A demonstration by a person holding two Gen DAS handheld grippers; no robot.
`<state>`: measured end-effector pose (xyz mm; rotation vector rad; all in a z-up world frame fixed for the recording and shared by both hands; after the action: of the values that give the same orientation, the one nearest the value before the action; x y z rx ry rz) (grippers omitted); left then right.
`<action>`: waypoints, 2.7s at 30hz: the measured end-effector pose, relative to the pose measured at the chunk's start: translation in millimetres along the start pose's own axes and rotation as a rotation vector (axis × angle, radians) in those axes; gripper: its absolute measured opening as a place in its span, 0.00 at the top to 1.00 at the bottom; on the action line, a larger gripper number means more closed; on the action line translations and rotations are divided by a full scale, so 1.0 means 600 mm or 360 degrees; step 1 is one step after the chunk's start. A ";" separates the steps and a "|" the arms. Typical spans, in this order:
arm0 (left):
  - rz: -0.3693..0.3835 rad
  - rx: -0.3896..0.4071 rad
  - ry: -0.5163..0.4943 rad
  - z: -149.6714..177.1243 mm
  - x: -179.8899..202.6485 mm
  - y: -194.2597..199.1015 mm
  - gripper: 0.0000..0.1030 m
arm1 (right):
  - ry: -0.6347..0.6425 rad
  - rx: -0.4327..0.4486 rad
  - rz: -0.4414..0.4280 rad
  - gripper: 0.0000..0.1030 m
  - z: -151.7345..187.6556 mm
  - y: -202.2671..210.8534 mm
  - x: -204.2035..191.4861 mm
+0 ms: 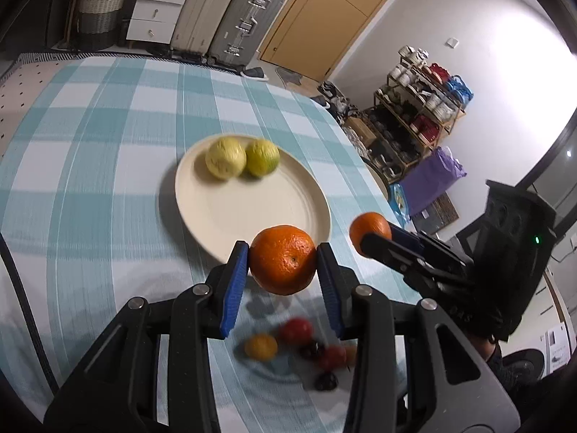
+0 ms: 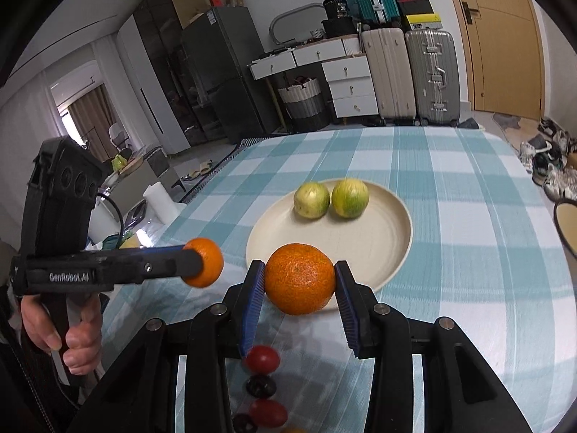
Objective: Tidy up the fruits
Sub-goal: 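Carry both oranges onto the cream plate and open both grippers, then withdraw both grippers from the plate toward the tomatoes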
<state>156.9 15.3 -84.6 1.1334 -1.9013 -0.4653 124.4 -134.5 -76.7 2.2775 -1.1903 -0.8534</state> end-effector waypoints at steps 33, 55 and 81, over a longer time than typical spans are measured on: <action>-0.0066 -0.0179 0.0040 -0.105 -0.027 -0.217 0.66 | -0.0137 -0.0107 0.0102 0.61 -0.067 -0.148 0.139; -0.0106 -0.0172 0.0046 -0.114 -0.021 -0.238 0.63 | -0.0240 -0.0103 0.0041 0.43 -0.062 -0.171 0.153; -0.0357 0.0089 -0.0161 -0.078 0.031 -0.052 0.61 | -0.0063 0.0168 0.0182 0.15 -0.061 0.002 0.085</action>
<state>207.6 -11.9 -69.8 1.3911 -1.8914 -0.6059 171.7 -174.2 -66.1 2.2589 -1.3991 -0.8142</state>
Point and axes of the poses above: each gripper's, at about its wrist camera, not at the fingertips, and y roughly against the way its jaws point, x to its right, z to its underside, the point moved 10 cm from there along -y, roughly the way its jaws point, and after that the axes turned 1 degree about -z, right-handed, at the moved point
